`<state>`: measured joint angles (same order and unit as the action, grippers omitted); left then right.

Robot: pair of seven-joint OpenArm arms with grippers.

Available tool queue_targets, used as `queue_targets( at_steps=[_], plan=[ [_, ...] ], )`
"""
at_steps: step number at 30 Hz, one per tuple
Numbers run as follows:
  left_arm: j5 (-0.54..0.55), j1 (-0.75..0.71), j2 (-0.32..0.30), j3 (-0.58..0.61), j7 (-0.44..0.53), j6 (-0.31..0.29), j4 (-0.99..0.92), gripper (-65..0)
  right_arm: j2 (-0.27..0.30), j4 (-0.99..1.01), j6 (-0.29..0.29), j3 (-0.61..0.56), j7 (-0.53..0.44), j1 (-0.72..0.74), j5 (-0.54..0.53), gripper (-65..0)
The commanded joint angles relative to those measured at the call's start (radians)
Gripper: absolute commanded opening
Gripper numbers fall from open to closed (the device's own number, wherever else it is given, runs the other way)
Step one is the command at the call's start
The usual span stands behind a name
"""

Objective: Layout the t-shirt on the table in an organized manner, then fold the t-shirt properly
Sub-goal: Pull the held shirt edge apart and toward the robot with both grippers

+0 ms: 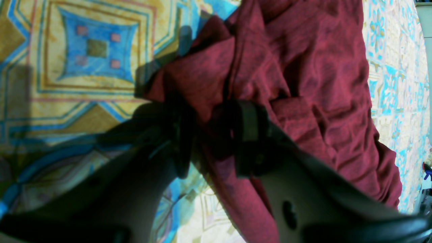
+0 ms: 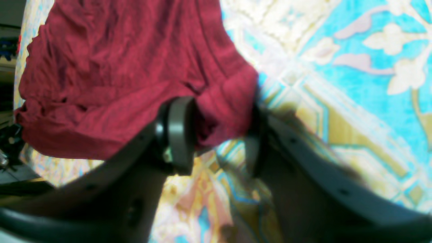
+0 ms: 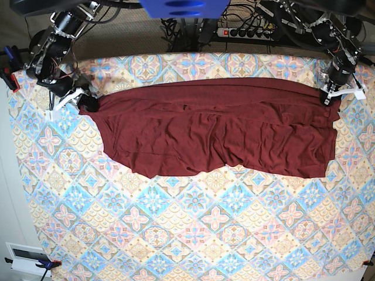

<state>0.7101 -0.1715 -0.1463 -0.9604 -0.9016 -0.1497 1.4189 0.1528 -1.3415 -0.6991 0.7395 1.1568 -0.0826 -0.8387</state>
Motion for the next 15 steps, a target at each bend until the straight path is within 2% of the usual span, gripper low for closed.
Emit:
queue_targets(
  at_steps=[1,4,8,10,15],
  plan=[
    [-0.037,-0.021,-0.006,-0.002,-0.021,0.022,0.003,-51.7,0.015,-0.011,0.001,0.002,-0.013,0.005,-0.008,-52.3],
    [-0.037,-0.029,-0.009,-0.002,-0.021,0.012,0.007,-56.7,0.015,-0.019,0.001,0.010,-0.014,0.005,-0.008,-65.0],
    [-0.037,-0.058,-0.011,-0.004,-0.020,-0.054,0.009,-62.7,0.015,-0.028,0.001,0.082,0.007,-0.003,-0.012,-65.0],
    [-0.037,-0.070,-0.028,-0.004,-0.021,-0.057,0.009,-64.9,0.015,-0.051,0.001,0.122,0.024,-0.035,-0.012,-65.0],
    [-0.037,-0.101,-0.028,-0.004,-0.021,-0.060,0.009,-64.8,0.015,-0.163,0.001,0.140,0.033,-0.112,-0.014,-65.0]
  ],
)
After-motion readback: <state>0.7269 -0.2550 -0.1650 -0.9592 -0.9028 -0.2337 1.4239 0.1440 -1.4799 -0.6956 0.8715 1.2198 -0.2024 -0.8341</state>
